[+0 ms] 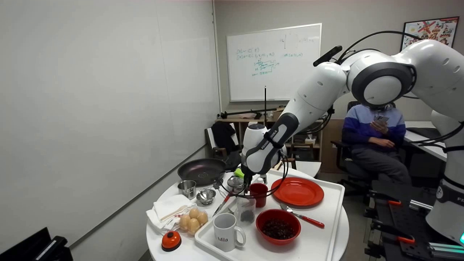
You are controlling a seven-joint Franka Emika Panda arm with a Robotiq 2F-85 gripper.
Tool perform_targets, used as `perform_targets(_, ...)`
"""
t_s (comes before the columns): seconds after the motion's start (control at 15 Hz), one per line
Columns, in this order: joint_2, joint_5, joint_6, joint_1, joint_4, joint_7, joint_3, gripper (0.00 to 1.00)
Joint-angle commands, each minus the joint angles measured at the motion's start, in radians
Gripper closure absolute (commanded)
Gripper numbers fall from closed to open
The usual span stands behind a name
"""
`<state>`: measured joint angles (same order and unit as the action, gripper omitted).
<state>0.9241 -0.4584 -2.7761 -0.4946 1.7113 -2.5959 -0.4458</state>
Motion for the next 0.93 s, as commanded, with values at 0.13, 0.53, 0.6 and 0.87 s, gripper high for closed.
perform_targets(0.13,-0.019,0.130,-0.026,0.133,-0.015,-0.033,0.112,0.55)
perform_targets(0.53,-0.059,0.170,-0.004,0.188,0.014,-0.008,0.179,0.11)
perform_targets(0.6,-0.073,0.180,0.009,0.192,0.024,-0.010,0.185,0.04)
perform_targets(0.87,-0.157,0.205,0.023,0.221,0.083,0.021,0.232,0.00)
